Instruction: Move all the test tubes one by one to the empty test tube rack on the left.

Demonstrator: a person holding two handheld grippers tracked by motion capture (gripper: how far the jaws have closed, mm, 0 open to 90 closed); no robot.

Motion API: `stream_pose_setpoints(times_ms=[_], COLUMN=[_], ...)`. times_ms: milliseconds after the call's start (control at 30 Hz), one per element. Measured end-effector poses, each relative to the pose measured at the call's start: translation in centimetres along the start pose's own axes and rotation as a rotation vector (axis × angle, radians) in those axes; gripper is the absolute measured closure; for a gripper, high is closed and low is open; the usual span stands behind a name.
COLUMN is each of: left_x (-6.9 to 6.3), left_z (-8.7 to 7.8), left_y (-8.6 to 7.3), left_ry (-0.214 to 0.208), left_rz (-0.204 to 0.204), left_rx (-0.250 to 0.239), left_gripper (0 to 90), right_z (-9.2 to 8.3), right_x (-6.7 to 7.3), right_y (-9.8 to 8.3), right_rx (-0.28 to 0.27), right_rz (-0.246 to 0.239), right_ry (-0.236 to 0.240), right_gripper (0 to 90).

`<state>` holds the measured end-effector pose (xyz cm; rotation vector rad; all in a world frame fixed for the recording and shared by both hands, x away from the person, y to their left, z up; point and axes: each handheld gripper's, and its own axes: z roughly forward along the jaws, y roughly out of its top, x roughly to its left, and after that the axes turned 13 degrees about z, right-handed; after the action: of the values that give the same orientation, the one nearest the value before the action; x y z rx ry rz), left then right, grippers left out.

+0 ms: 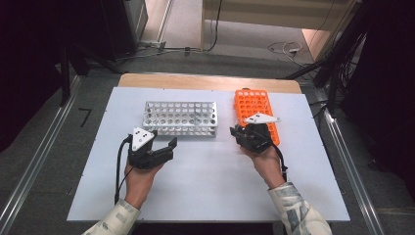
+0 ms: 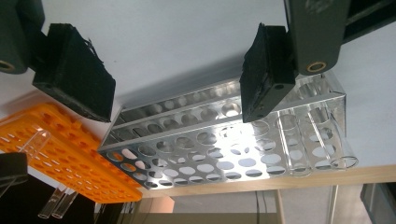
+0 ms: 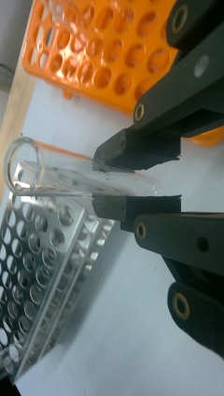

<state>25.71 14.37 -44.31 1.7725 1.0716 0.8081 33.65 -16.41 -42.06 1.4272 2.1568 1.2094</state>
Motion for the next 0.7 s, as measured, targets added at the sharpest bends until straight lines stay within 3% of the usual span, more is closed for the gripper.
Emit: stream_pose_setpoints(times_ms=[333, 700], left_x=[-1.1, -3.5], left_z=[-0.2, -0.5], left_y=[0.4, 1.2], left_ry=[-0.041, -0.122], left_rz=[0.019, 0.066], left_rx=[-0.015, -0.029], left_gripper=[26.6, 26.7], right_z=[1.4, 2.7], right_x=[3.3, 7.0], right_y=[-1.5, -2.8], right_rx=[0.052, 0.105], right_rz=[-0.063, -0.136], right_ry=[0.095, 0.173], right_gripper=[73.4, 73.4])
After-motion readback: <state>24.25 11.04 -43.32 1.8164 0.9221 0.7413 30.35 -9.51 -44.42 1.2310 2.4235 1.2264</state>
